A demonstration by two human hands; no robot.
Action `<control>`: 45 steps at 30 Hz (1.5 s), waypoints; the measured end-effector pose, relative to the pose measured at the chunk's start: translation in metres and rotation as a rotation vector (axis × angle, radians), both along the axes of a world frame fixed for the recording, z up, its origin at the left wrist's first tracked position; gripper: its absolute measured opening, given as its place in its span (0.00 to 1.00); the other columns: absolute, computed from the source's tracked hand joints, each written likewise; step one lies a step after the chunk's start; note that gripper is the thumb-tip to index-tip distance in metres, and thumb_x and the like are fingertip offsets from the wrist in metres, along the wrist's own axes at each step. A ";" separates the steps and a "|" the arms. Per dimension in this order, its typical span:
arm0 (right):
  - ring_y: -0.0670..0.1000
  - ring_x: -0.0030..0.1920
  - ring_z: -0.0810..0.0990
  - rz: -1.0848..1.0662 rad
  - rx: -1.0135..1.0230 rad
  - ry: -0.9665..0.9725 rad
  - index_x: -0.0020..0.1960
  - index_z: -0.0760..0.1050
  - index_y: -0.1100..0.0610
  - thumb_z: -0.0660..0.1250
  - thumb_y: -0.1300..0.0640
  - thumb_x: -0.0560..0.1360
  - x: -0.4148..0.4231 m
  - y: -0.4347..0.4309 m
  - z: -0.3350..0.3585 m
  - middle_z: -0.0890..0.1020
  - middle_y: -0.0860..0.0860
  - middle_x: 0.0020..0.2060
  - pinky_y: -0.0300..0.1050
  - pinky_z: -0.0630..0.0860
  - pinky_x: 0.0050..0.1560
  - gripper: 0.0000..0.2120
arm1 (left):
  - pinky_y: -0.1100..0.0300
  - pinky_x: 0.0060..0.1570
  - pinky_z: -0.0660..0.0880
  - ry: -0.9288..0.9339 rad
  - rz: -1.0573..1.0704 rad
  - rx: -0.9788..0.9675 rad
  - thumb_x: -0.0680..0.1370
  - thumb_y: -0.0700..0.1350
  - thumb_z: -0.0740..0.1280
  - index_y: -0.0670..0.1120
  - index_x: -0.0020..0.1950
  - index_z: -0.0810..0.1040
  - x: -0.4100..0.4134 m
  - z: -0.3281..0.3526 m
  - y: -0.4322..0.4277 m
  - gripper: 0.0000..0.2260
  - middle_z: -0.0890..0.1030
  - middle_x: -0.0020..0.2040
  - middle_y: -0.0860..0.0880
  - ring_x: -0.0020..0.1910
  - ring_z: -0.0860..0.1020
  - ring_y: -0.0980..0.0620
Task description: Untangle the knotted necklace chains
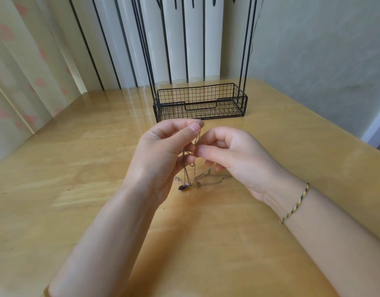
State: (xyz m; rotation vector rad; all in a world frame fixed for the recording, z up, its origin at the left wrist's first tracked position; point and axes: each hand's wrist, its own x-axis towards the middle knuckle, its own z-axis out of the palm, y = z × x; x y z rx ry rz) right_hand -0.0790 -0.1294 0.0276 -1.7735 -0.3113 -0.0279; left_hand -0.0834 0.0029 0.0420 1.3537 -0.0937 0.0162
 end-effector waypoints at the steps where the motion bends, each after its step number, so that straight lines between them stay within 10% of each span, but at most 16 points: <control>1: 0.43 0.34 0.76 -0.018 0.000 -0.002 0.39 0.76 0.53 0.68 0.60 0.73 0.001 -0.001 0.000 0.81 0.49 0.37 0.36 0.71 0.36 0.05 | 0.67 0.26 0.70 0.000 0.004 0.003 0.74 0.39 0.69 0.45 0.42 0.82 0.000 0.000 0.000 0.03 0.80 0.34 0.54 0.29 0.72 0.59; 17: 0.48 0.37 0.76 -0.064 0.423 0.078 0.36 0.70 0.54 0.61 0.67 0.75 0.005 -0.004 0.002 0.81 0.49 0.33 0.41 0.70 0.39 0.11 | 0.67 0.27 0.68 -0.059 0.006 0.156 0.79 0.40 0.65 0.47 0.43 0.77 -0.001 -0.002 -0.001 0.06 0.77 0.34 0.53 0.31 0.72 0.59; 30: 0.48 0.29 0.74 -0.064 0.282 -0.001 0.41 0.66 0.58 0.56 0.67 0.78 0.005 0.005 -0.003 0.75 0.52 0.34 0.44 0.78 0.35 0.09 | 0.69 0.23 0.64 -0.071 -0.009 0.121 0.80 0.40 0.62 0.48 0.43 0.74 -0.002 -0.002 -0.001 0.07 0.80 0.39 0.48 0.30 0.70 0.57; 45: 0.41 0.23 0.64 -0.090 0.149 -0.027 0.39 0.69 0.55 0.60 0.66 0.75 0.003 0.002 0.000 0.73 0.47 0.30 0.31 0.60 0.23 0.10 | 0.69 0.22 0.63 -0.019 -0.065 0.064 0.81 0.40 0.60 0.49 0.43 0.72 -0.002 0.000 -0.002 0.08 0.72 0.30 0.53 0.28 0.68 0.57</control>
